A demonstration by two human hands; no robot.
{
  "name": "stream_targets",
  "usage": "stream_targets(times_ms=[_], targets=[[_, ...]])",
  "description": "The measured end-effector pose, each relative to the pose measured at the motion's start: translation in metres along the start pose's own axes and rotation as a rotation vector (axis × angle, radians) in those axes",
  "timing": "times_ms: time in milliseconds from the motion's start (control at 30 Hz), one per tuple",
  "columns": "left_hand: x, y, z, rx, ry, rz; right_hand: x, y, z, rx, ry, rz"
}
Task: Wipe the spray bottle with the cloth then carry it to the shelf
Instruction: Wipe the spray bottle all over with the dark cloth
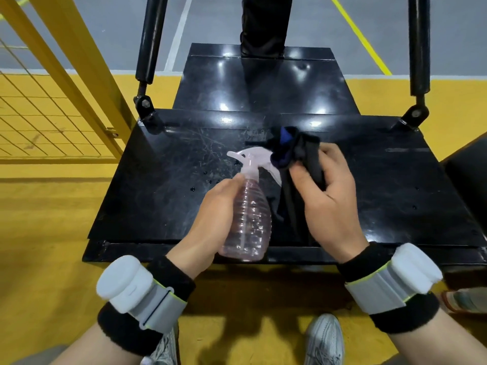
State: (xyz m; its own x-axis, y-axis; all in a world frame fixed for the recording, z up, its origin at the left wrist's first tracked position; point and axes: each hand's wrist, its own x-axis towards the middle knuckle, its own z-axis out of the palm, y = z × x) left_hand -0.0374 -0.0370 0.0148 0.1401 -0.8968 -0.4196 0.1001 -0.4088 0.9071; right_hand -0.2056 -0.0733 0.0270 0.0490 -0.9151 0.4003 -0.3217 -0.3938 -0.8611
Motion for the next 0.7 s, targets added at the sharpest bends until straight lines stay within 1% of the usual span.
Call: stream_targets(times_ms=[67, 133, 167, 200, 233, 333, 400, 467, 533, 600, 700], targets=[[0.002, 0.002, 0.000, -0.107, 0.046, -0.043, -0.009, -0.007, 0.005, -0.011, -0.122, -0.053], [0.005, 0.001, 0.000, -0.135, 0.098, -0.049, -0.020, -0.007, 0.013, -0.144, -0.281, -0.085], [0.005, 0.001, 0.000, -0.132, 0.117, -0.055, -0.024, -0.006, 0.016, -0.211, -0.357, -0.058], [0.005, -0.001, -0.001, -0.121, 0.131, -0.054, -0.027, -0.004, 0.019, -0.246, -0.419, 0.001], [0.005, -0.003, -0.002, -0.099, 0.141, -0.034, -0.028, -0.003, 0.021, -0.229, -0.453, 0.085], [0.005, -0.007, -0.003, -0.007, 0.115, 0.091, -0.020, -0.003, 0.026, -0.007, -0.452, 0.371], [0.005, -0.010, -0.001, 0.061, 0.109, 0.130, -0.017, 0.000, 0.025, 0.097, -0.482, 0.485], [0.008, -0.014, -0.001, 0.088, 0.124, 0.122, -0.022, -0.001, 0.027, 0.096, -0.490, 0.449], [0.011, -0.014, 0.001, 0.069, 0.136, 0.078, -0.028, -0.003, 0.026, 0.055, -0.426, 0.355], [0.012, -0.010, 0.002, 0.001, 0.160, 0.026, -0.030, -0.008, 0.025, 0.049, -0.360, 0.289], [0.011, -0.007, -0.001, -0.136, 0.152, -0.058, -0.030, -0.012, 0.019, 0.020, -0.330, 0.163]])
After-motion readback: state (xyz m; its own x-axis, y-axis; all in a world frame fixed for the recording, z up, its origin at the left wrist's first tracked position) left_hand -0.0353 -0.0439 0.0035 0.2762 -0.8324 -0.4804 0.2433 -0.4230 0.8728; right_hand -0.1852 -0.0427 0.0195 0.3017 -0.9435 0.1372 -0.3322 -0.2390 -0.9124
